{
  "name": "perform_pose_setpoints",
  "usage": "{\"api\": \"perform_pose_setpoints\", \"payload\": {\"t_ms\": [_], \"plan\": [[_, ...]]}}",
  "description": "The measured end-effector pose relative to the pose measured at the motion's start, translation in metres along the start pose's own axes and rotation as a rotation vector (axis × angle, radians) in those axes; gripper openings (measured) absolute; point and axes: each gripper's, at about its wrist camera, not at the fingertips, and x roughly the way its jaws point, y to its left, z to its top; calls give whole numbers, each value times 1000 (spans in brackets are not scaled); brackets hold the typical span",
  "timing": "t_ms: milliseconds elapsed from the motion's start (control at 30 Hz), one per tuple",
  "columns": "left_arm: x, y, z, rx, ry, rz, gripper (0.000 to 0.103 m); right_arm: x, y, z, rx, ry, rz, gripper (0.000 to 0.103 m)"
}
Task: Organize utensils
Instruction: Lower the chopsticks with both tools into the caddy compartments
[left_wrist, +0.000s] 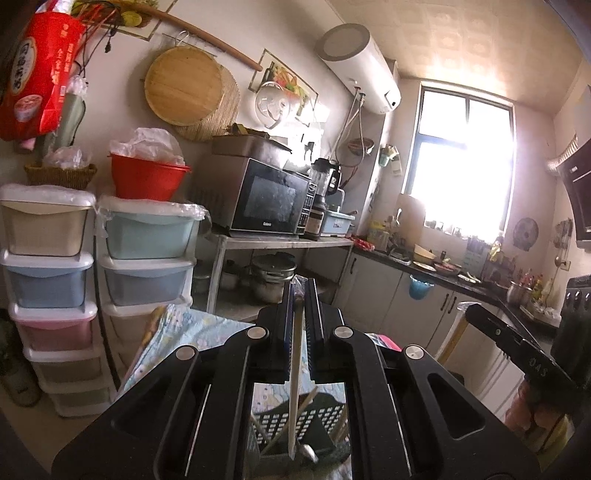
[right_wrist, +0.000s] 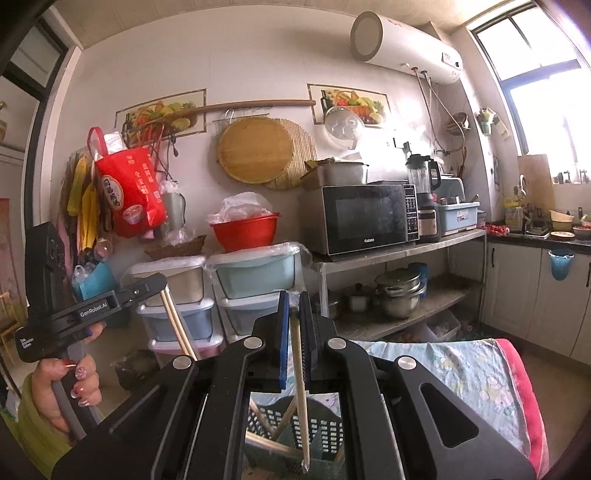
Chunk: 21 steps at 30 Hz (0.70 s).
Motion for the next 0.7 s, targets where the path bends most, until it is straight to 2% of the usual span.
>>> {"api": "perform_pose_setpoints", "payload": {"t_ms": [267,700], "plan": [[20,2,0,6,11,11,3,17,-6,0,-3,-1,-23,6],[46,4,-25,-3,59,16,3,44,-16,-22,-15,13,-71,6]]}}
